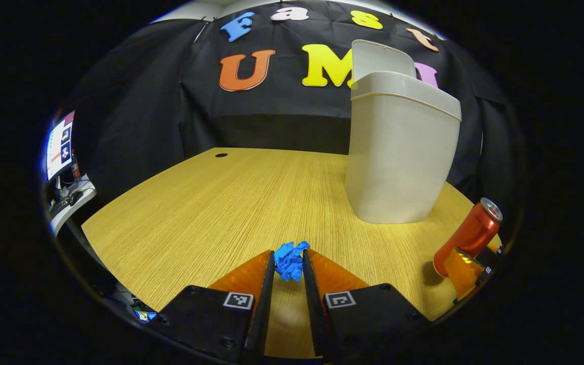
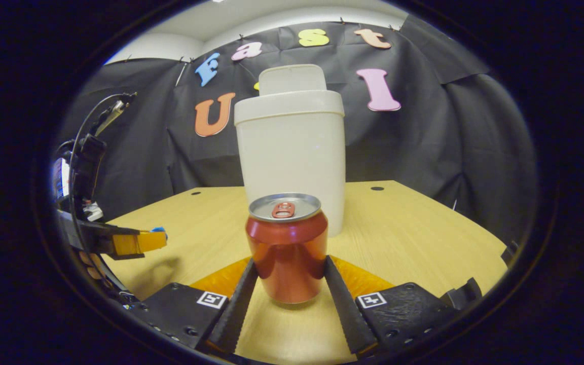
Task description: Press the lid of the desktop garbage bin to open it, pick up the crumpled paper on the desktop and throw it into the bin, then pick up the pop can on the desktop and drop it into the bin, and finally close the garbage bin lid.
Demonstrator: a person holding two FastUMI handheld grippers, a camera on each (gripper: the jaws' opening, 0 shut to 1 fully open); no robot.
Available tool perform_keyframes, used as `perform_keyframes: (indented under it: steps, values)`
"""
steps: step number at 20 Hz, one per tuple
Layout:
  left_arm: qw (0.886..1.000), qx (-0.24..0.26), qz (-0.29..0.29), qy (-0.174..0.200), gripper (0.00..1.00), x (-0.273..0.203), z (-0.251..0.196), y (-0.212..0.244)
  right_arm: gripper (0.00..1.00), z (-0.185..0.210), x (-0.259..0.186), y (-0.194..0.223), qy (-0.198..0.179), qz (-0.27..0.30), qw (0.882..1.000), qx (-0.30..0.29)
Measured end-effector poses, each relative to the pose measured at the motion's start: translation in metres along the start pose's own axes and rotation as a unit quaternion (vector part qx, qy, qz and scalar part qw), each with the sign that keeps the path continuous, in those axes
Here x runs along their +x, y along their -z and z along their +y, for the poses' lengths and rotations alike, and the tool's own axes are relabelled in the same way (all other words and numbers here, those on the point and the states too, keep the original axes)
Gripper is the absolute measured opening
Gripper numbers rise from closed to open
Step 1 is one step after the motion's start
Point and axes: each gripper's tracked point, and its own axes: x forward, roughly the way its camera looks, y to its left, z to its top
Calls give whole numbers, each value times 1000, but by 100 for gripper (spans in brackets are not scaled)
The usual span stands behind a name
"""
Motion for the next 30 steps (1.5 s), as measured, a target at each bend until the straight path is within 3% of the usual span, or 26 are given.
perform_keyframes:
  steps: [7, 9, 19, 21, 30]
  values:
    - [998, 10, -64, -10, 38, -25, 5, -53, 76, 1, -31, -71, -8, -59, 998, -12]
    - [997, 1, -73, 4, 42, -33, 0, -65, 77, -2, -45, -97, -5, -83, 997, -8]
    - [986, 22, -166, 7, 39, -93, 3, -150, 76, -15, -92, -203, 10, -154, 988, -22]
    - [984, 18, -175, 10, 35, -100, 1, -163, 76, -16, -98, -212, 11, -159, 987, -28]
    - [986, 10, -166, 30, 39, -103, -21, -166, 76, -15, -115, -206, 1, -157, 987, -21]
